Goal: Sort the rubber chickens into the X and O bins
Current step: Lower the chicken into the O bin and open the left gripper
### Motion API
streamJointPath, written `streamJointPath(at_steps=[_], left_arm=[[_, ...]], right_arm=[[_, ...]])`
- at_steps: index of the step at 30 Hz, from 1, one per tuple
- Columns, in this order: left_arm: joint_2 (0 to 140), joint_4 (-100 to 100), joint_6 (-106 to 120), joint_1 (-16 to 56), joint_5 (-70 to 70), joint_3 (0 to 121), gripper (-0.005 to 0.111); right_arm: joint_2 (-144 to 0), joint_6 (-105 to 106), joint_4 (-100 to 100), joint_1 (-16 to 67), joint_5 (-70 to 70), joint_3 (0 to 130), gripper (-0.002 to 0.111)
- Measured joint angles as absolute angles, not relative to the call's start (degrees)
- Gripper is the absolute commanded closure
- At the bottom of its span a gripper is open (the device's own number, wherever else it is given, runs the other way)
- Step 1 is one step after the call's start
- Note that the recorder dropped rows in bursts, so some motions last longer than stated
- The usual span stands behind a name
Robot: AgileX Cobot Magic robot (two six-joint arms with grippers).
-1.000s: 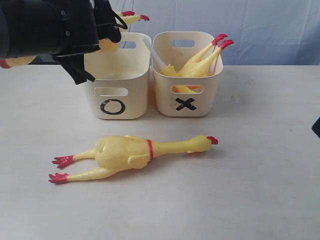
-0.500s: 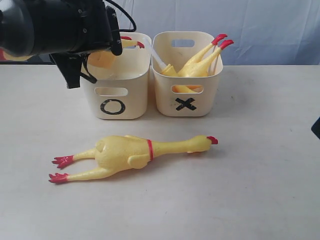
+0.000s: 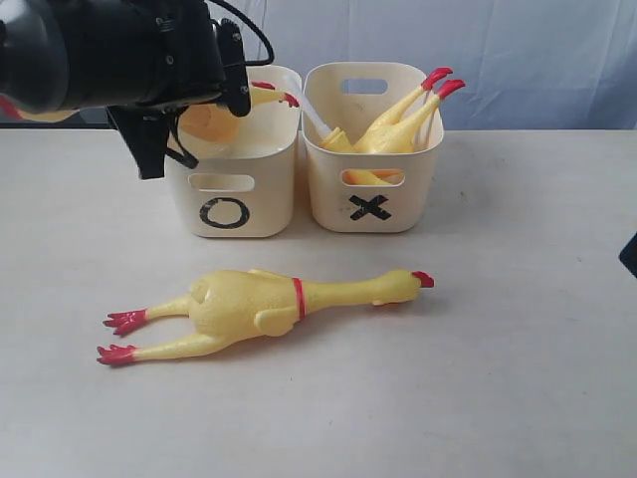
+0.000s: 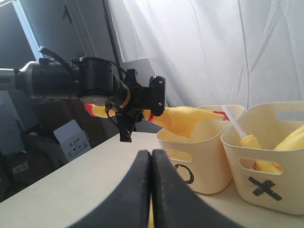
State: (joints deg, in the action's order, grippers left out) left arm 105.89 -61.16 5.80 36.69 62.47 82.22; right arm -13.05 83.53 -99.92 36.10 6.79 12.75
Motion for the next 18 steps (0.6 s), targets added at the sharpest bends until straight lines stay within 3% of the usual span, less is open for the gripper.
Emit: streamJointPath(at_steps=[4, 11, 18], left_arm=[[106.15, -61.07, 6.47, 36.69, 62.06, 82.22, 0.095], [107.97, -61.03, 6.89, 36.53, 62.08, 82.56, 0.066], [109.28, -63.03, 5.93, 36.53, 63.26, 83.44, 0.049]], right_arm=[[-13.05, 83.53, -99.92, 36.1, 6.9, 12.75, 0.109], [-13.05, 83.53, -99.92, 36.1, 6.9, 12.75, 0.109], [-13.05, 83.53, -99.92, 36.1, 6.9, 12.75, 0.109]])
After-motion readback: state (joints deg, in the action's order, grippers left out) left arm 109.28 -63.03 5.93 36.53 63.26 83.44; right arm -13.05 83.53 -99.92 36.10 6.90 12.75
